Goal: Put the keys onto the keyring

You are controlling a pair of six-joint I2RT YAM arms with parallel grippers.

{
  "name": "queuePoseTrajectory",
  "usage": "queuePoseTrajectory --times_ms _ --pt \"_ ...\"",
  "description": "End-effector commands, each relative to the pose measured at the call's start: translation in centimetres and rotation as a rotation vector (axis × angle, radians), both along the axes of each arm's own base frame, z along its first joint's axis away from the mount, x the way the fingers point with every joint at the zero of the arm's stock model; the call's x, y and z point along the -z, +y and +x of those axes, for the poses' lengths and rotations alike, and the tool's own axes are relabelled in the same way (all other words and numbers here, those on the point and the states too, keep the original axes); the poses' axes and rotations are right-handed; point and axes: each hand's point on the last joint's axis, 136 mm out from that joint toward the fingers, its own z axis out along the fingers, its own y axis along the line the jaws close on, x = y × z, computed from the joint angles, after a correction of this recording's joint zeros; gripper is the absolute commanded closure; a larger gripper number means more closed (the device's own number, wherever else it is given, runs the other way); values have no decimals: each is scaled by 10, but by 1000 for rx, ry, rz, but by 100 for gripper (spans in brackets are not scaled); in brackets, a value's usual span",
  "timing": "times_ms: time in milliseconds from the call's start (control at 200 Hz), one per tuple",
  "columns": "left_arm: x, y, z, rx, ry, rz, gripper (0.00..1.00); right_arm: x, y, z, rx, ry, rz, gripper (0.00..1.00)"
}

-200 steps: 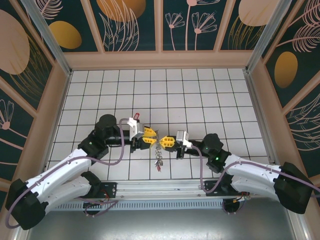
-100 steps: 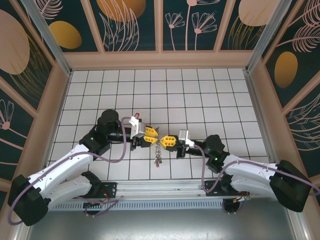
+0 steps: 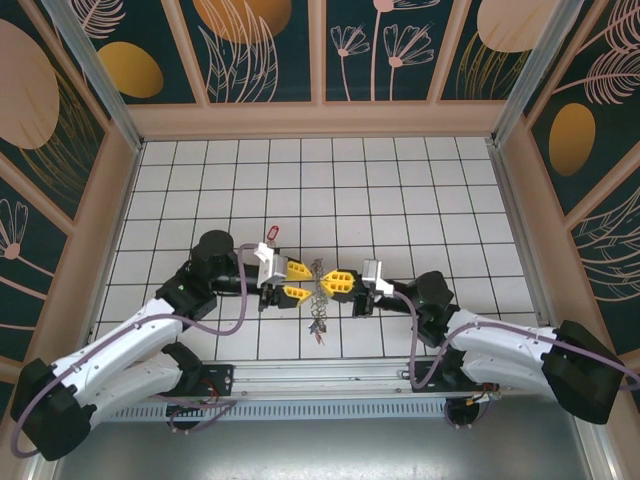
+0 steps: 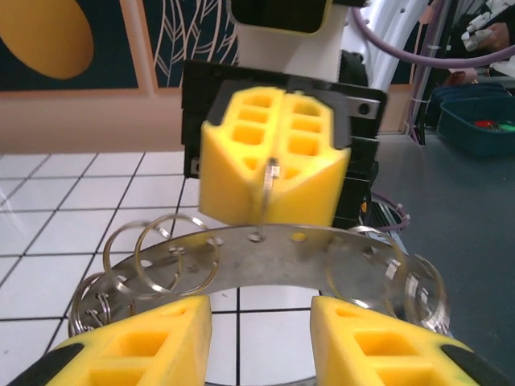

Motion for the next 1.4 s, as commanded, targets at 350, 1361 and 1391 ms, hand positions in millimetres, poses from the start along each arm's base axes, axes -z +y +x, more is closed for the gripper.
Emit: queuePoseTrajectory --times_ms 350,1361,1391 --pt "-32 -5 -4 54 -50 -85 80 -19 23 -11 -41 -20 68 100" --pt "-53 12 -11 -31 -140 -115 69 -25 14 -15 -51 -30 105 100" --pt "-54 14 -11 -43 -147 -118 68 -26 12 -16 -48 -31 113 100"
